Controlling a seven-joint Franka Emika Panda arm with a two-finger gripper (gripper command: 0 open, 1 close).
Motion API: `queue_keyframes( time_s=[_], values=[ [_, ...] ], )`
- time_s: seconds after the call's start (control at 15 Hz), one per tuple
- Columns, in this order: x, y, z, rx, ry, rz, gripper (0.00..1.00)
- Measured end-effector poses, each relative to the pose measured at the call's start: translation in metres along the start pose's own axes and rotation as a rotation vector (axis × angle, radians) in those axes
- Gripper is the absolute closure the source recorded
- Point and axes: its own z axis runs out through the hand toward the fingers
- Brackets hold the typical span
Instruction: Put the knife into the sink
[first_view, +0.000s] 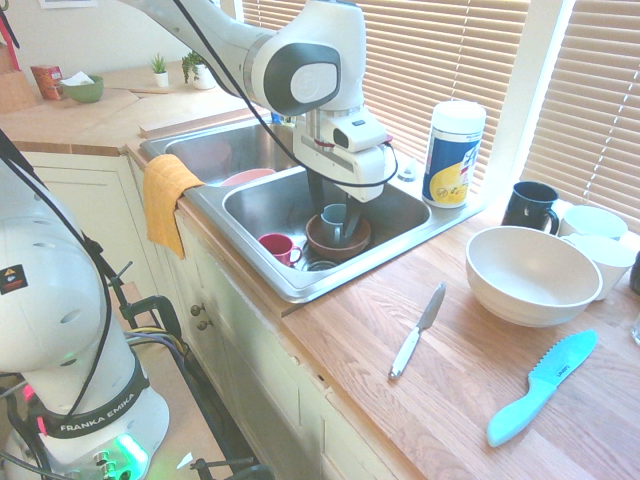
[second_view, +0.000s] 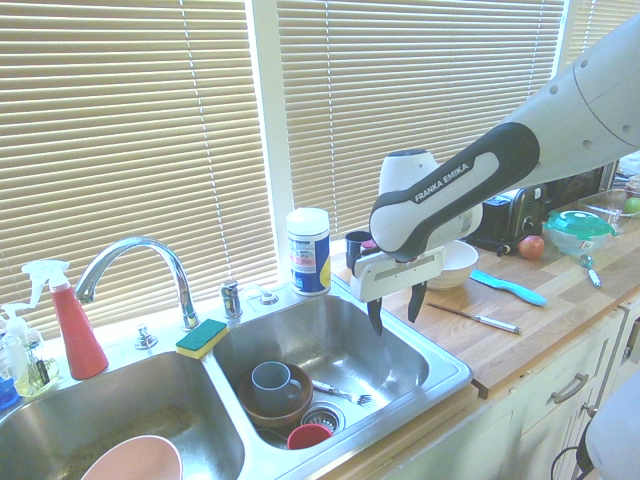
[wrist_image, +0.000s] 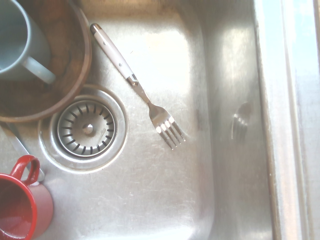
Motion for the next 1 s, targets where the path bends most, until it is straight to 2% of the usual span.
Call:
queue_keyframes(
  time_s=[0.27,0.6,1.0],
  values=[
    [0.003,0.003,-0.001,0.002,-0.001,-0.016,0.00],
    [0.023,0.035,-0.025,-0.013,-0.008,-0.134,0.00],
    [0.059,0.107,-0.041,-0.031,-0.063,-0.404,0.00]
  ],
)
